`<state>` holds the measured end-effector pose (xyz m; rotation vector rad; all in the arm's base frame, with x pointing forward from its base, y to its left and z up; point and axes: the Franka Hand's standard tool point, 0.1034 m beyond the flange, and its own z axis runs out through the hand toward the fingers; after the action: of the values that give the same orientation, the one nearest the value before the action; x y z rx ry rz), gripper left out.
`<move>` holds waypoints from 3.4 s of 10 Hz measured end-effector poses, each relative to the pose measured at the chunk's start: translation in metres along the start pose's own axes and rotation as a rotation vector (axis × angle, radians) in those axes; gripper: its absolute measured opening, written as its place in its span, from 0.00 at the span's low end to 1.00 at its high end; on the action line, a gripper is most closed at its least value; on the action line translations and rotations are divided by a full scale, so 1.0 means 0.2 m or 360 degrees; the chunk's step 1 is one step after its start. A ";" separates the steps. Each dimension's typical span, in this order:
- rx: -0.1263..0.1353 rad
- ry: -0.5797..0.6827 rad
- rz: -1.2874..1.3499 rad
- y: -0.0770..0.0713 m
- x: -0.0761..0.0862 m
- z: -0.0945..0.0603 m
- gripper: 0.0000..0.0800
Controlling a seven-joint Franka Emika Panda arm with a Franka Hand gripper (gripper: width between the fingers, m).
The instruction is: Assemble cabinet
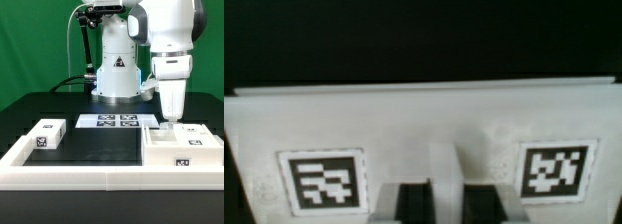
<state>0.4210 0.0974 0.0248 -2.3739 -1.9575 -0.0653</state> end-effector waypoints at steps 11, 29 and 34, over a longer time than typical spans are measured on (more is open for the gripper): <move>-0.0007 -0.0094 0.0060 0.19 -0.15 -0.25 0.09; 0.0034 -0.0082 -0.0165 0.31 -0.14 -0.21 0.09; 0.0033 -0.0078 -0.0178 0.33 -0.14 -0.21 0.09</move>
Offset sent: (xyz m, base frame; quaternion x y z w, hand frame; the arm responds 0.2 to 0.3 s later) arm 0.0100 -0.0223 0.0412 0.0303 -0.0270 -0.0042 0.9992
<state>0.4800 0.0548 0.0626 -2.2729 -2.1007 0.0078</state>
